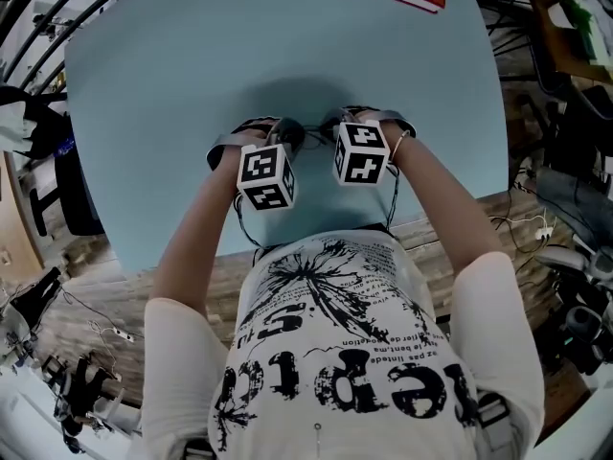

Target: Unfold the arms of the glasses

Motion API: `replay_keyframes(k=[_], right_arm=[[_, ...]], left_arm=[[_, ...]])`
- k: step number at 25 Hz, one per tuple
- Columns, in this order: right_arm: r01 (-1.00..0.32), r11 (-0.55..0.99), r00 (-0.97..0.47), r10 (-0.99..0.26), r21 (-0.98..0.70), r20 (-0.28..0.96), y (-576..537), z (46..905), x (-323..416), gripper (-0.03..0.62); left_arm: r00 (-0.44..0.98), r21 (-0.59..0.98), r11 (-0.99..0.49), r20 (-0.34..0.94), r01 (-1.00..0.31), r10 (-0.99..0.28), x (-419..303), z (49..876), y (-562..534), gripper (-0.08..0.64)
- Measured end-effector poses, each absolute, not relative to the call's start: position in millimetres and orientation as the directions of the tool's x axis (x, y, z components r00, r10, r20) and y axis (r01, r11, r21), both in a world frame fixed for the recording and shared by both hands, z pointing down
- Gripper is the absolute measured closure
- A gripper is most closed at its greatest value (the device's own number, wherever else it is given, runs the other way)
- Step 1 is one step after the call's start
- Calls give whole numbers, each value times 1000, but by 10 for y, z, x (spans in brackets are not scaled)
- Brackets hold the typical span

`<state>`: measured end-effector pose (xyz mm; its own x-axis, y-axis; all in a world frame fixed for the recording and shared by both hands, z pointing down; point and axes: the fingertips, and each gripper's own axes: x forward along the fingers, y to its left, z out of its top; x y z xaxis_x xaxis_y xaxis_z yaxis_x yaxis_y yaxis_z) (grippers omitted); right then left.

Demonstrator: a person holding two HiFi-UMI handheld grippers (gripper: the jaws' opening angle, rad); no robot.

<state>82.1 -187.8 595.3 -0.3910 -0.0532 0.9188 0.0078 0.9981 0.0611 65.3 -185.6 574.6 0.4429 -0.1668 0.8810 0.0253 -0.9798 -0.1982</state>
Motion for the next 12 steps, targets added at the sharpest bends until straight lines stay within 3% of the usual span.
replay_keyframes(k=[12], right_arm=[[2, 997, -365, -76, 83, 928, -1827, 5923, 911, 557]], left_arm=[[517, -144, -989, 844, -43, -145, 584, 5435, -1791, 529]])
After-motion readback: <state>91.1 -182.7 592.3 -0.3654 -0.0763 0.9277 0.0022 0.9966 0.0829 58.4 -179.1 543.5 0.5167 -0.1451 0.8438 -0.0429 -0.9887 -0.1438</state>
